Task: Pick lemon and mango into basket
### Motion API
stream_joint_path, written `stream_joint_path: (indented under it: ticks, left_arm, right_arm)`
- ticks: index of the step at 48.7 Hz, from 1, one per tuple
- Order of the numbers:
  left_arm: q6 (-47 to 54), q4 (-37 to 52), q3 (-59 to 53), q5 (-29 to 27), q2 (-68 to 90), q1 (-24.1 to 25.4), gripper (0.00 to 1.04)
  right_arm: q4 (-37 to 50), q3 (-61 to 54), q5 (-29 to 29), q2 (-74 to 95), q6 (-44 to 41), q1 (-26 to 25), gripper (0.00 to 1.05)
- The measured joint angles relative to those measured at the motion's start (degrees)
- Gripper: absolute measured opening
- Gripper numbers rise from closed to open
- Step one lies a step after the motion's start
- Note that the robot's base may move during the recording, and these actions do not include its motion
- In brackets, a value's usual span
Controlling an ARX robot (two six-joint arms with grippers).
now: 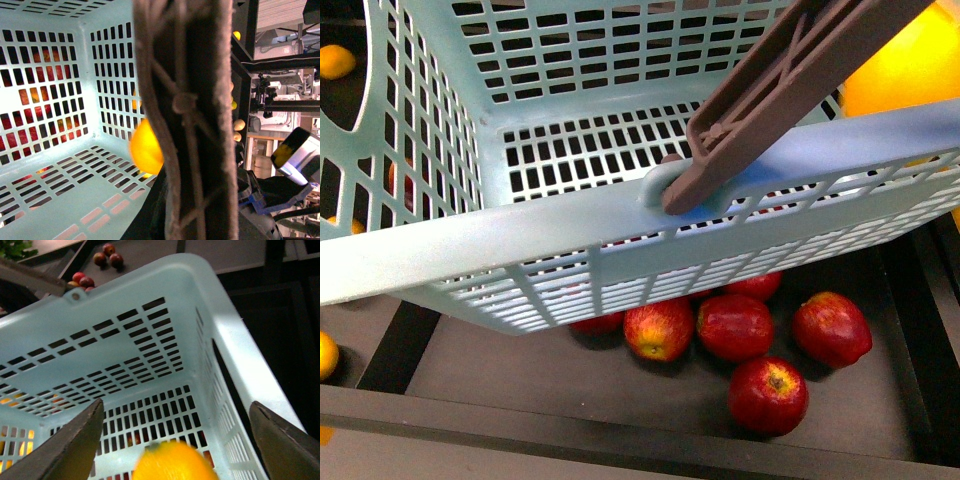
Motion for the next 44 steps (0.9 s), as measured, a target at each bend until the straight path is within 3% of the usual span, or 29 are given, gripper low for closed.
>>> stream_joint_path:
  ticks: [2,15,20,23,36,40,44]
  left_arm:
    - [0.0,0.0,0.0,-0.02,0.0,0.0,0.06]
    - [0.24,-0.02,0.0,-0.31,0.22,0.0,0.06]
    - [0.24,-0.02,0.0,-0.31,0.22,0.09,0.06]
    - [0.26,0.0,0.0,-0.22,0.22,0.07,0.06]
    - [0.26,0.0,0.0,-0.31,0.26,-0.11,0.06]
    - [0.24,-0.02,0.0,-0.28,0.26,-0.11,0.06]
    - [0.2,-0.02,0.0,-0.22,0.26,-0.11,0.06]
  right_arm:
    - [0.13,0.13,0.81,-0.04,0.44,-0.72,0.97]
    - [-3.23,-1.49,11.52,-8.28,0.46,-7.52,0.96]
    - [11.3,-9.6,2.27,-14.43,-9.2,-13.07,0.78]
    - [15.37,-13.62,0.79,-16.37,-13.27,-13.27,0.67]
    - [19.41,-27.54,0.42,-24.57,-17.64,-13.33,0.13]
    - [19.5,-29.35,0.42,-26.14,-17.94,-13.33,0.03]
    - [19.47,-31.3,0.39,-28.0,-18.18,-13.35,0.02]
